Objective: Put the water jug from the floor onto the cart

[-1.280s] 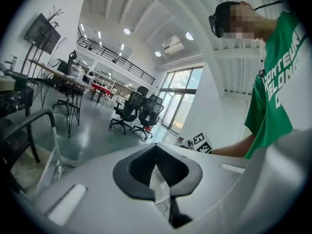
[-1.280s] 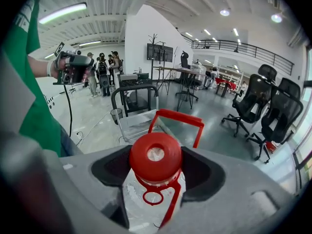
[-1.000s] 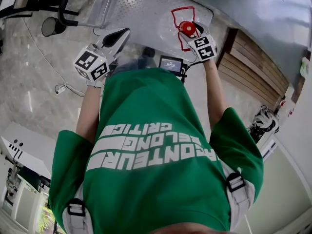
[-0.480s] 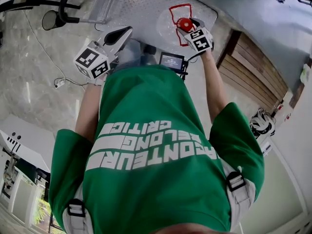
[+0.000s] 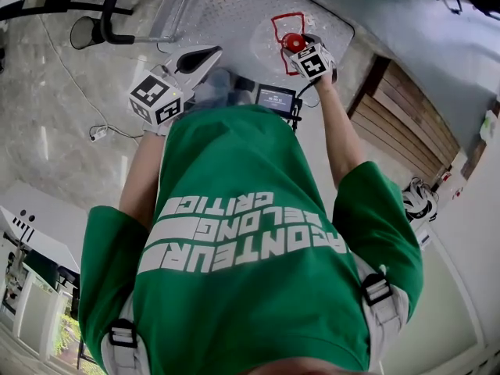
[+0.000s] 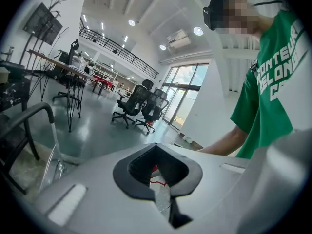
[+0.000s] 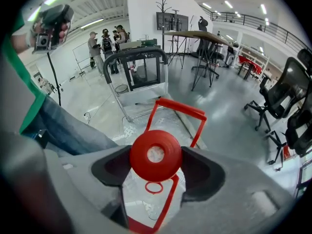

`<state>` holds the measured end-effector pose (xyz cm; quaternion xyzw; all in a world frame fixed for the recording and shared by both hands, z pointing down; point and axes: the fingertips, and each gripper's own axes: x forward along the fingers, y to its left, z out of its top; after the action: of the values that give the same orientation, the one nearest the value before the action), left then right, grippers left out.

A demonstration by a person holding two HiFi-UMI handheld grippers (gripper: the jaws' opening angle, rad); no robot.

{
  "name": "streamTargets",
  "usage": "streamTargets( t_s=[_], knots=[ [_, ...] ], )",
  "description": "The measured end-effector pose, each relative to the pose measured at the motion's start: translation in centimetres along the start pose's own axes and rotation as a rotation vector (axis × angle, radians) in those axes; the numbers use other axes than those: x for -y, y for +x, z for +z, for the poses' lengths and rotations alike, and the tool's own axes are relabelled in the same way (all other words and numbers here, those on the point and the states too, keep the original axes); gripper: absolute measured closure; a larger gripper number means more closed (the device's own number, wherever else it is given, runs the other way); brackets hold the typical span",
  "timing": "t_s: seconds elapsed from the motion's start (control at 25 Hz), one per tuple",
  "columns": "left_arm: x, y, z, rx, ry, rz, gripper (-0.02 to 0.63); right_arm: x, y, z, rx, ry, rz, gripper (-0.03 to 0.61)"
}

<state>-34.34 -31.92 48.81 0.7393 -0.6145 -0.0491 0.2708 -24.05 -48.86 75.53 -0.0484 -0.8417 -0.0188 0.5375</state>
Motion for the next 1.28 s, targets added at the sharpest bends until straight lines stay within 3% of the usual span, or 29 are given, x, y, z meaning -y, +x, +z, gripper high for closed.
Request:
streamTargets(
  t_s=[0.2,0.68,1.28],
  knots=[
    [-1.9,0.2,0.7,-0.026,0.006,-0.022,0.598,0.4,3.2,0.0,-0.087,0.017,0.018,0.281],
    [-5.5,0.1,2.0,-0.028,-0.083,-0.047,0.598,1.9,9.6,1.4,-0.232,0.017,0.011,0.281],
    [-8.9,-0.6,2.4,-0.055,-0.113,-0.060,0.598,0.6,13.9,4.3,-0.259,0.056,0.013,0.281]
  ],
)
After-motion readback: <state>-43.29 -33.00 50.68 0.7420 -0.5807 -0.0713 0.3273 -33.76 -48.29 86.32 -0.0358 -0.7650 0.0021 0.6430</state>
